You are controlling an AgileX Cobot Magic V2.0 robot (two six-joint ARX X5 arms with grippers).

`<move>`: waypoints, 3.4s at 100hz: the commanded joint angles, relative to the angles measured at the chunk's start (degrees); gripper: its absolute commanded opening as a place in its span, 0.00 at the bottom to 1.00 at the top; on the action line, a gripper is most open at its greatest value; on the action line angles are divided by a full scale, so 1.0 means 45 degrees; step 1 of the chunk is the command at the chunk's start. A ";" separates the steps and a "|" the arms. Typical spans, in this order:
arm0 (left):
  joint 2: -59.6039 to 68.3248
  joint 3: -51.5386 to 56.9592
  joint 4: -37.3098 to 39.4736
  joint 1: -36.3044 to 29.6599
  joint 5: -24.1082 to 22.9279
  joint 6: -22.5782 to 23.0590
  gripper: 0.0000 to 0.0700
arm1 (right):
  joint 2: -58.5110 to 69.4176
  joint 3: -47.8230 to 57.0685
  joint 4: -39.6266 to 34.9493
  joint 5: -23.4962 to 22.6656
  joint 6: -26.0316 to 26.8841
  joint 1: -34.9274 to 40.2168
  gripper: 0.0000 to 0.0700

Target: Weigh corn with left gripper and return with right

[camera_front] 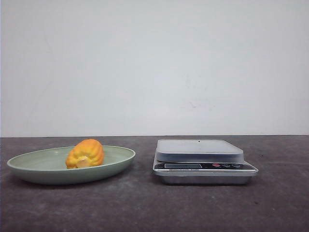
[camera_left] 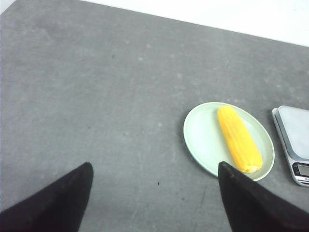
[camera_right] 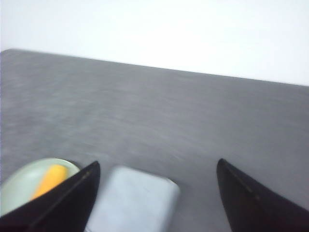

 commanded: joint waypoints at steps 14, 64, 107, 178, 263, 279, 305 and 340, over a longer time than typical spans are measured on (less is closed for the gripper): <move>0.0063 -0.0155 0.1103 -0.0058 0.0000 0.0408 0.67 | -0.3026 -0.0355 -0.2249 0.0019 -0.0379 -0.0559 0.69; 0.0063 -0.0189 0.3075 -0.0063 0.0267 0.1180 0.33 | -0.9262 -0.4537 -0.2657 -0.0359 0.0816 -0.0559 0.64; 0.0068 -0.0185 0.3002 -0.0068 0.0330 0.1263 0.00 | -0.9428 -0.5387 -0.2866 -0.0379 0.0821 -0.0559 0.02; 0.0058 -0.0291 0.3099 0.0423 0.0321 0.1273 0.00 | -0.9428 -0.5387 -0.2973 -0.0364 0.0801 -0.0559 0.02; -0.3769 -1.3707 1.5873 0.5746 0.3793 0.3327 0.00 | -0.9428 -0.5387 -0.2973 -0.0364 0.0797 -0.0559 0.02; -0.3769 -1.4003 1.5650 0.5960 0.3798 0.3342 0.00 | -0.9428 -0.5387 -0.2973 -0.0364 0.0801 -0.0559 0.02; -0.3769 -1.3993 1.4474 0.5965 0.3793 0.3390 0.00 | -0.9428 -0.5387 -0.2973 -0.0364 0.0801 -0.0559 0.02; -0.3769 -1.3993 1.4460 0.5965 0.3793 0.3390 0.00 | -0.9428 -0.5387 -0.2973 -0.0364 0.0801 -0.0559 0.02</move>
